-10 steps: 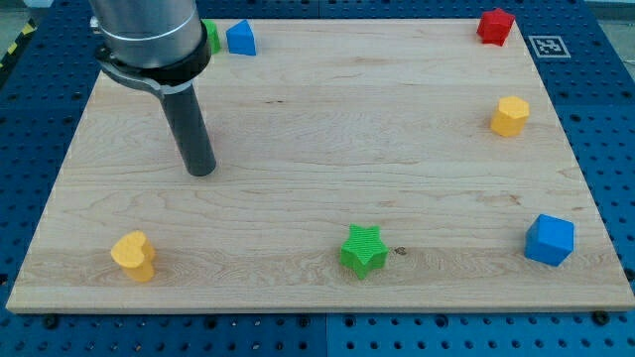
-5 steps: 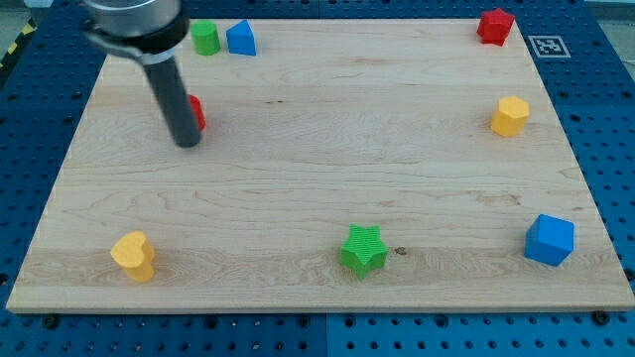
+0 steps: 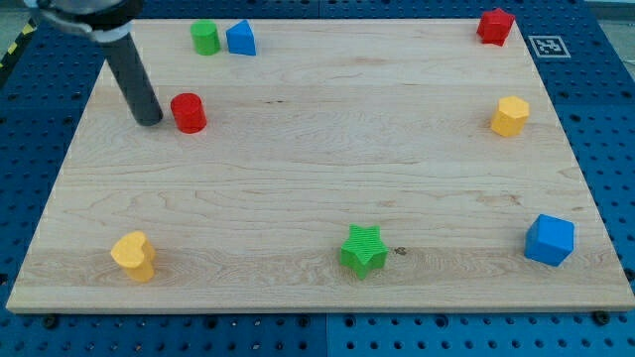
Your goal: Push the red circle to the bottom of the blue triangle
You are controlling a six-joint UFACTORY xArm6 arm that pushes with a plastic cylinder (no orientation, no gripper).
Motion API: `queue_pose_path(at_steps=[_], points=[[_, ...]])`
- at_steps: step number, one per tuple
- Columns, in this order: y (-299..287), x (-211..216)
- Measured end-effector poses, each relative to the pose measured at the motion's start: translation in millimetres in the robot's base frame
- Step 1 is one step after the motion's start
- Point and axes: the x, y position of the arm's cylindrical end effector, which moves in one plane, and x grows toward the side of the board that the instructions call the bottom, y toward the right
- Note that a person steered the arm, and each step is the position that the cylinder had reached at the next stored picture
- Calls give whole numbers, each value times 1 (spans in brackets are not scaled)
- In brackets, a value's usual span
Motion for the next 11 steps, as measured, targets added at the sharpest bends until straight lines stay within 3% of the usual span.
queue_pose_path(at_steps=[5,8,9,11], points=[[0,-37],[-12,30],[31,30],[49,27]])
